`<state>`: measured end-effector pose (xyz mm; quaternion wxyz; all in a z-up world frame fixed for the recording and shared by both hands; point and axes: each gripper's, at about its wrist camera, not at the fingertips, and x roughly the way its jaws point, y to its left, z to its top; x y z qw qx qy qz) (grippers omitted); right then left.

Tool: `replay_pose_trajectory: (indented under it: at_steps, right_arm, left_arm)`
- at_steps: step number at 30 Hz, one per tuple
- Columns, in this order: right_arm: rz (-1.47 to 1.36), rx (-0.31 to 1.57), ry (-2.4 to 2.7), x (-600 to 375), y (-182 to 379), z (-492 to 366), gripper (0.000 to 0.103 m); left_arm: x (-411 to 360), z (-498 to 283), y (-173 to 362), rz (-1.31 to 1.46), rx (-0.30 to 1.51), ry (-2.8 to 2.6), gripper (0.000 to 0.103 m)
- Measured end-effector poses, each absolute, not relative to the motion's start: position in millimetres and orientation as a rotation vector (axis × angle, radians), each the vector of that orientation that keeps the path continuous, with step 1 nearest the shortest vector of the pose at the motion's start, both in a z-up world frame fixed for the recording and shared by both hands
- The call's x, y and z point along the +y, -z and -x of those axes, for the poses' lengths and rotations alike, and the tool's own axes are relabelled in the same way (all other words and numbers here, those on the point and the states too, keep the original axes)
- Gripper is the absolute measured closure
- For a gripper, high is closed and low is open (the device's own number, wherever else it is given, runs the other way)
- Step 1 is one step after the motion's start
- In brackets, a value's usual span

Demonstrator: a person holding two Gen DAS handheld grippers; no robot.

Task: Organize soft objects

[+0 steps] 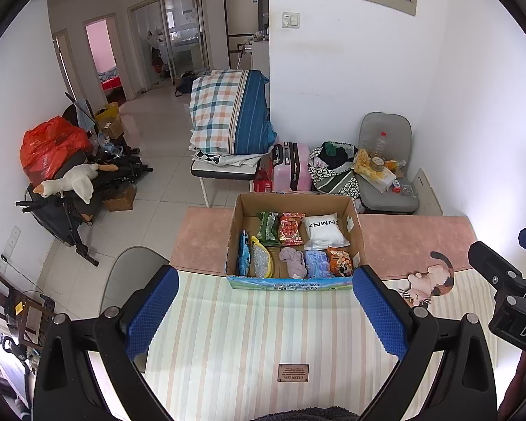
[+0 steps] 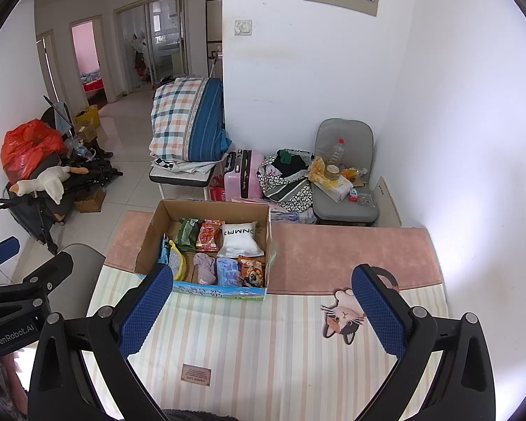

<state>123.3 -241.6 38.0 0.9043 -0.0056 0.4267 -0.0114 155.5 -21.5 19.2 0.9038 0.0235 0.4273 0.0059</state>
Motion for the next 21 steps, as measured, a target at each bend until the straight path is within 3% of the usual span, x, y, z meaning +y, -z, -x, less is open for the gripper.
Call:
replay_pose_trajectory:
  at_steps: [21]
  right_arm:
    - [0.015,0.882,0.022,-241.2,-40.1,-124.6,0.0]
  left_arm:
    - [-21.1,-156.5,-18.6,-0.049,0.885,-0.016,0.001]
